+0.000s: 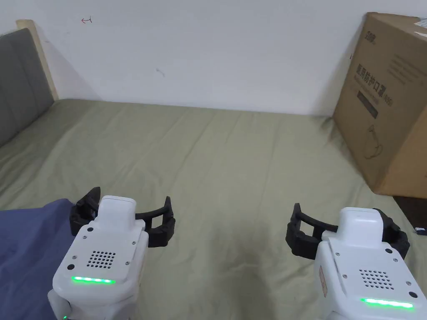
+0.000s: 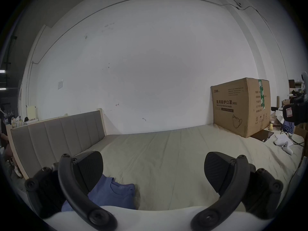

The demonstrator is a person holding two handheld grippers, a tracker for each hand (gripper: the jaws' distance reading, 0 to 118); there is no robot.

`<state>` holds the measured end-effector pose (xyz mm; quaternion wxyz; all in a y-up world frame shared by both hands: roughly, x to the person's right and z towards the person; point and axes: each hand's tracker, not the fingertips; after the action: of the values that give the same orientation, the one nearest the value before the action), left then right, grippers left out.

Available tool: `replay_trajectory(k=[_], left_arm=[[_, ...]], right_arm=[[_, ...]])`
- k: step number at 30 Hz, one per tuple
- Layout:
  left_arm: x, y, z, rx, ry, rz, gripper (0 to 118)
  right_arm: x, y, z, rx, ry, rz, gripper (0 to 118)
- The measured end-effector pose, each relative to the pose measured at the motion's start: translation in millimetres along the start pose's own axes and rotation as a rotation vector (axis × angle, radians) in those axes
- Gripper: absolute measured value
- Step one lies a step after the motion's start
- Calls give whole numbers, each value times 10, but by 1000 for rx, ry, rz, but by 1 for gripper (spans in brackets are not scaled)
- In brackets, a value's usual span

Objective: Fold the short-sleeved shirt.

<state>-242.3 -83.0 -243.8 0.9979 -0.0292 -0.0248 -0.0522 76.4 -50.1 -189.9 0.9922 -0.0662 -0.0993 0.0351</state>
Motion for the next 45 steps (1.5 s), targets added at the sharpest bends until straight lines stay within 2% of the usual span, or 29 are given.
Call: replay_trajectory(k=[18, 20, 21, 22, 23, 24, 25, 27, 29, 36, 40, 45], left_arm=[[-41, 38, -11, -8, 23, 15, 118], [-56, 42, -20, -10, 18, 29, 118], [-63, 52, -20, -14, 17, 40, 116], [-64, 58, -19, -16, 19, 48, 109], [-65, 61, -12, -10, 19, 61, 91], [-63, 55, -3, -3, 28, 74, 44], [-63, 58, 8, 2, 21, 89, 4], [-62, 76, -10, -15, 20, 117, 0], [-85, 88, 11, -8, 3, 145, 0], [-333, 56, 75, -30, 80, 150, 0], [-718, 15, 248, -34, 170, 157, 0], [-1392, -41, 621, -45, 340, 149, 0]], right_arm=[[19, 20, -4, -10, 12, -3, 117], [15, 28, -5, -10, 10, 2, 114], [15, 32, -7, -10, 10, 3, 108], [10, 39, -3, -10, 8, 4, 96], [1, 47, 3, -9, 2, 5, 74], [-2, 55, 6, -10, 2, 5, 32], [0, 58, 2, -12, 3, 3, 2], [-6, 57, -13, -16, -21, 12, 0], [5, 61, -15, -18, 0, 2, 0], [-145, 97, -73, -20, 60, 5, 0], [-475, 162, -136, -6, 156, 12, 0], [-1152, 269, -168, 26, 320, 12, 0]])
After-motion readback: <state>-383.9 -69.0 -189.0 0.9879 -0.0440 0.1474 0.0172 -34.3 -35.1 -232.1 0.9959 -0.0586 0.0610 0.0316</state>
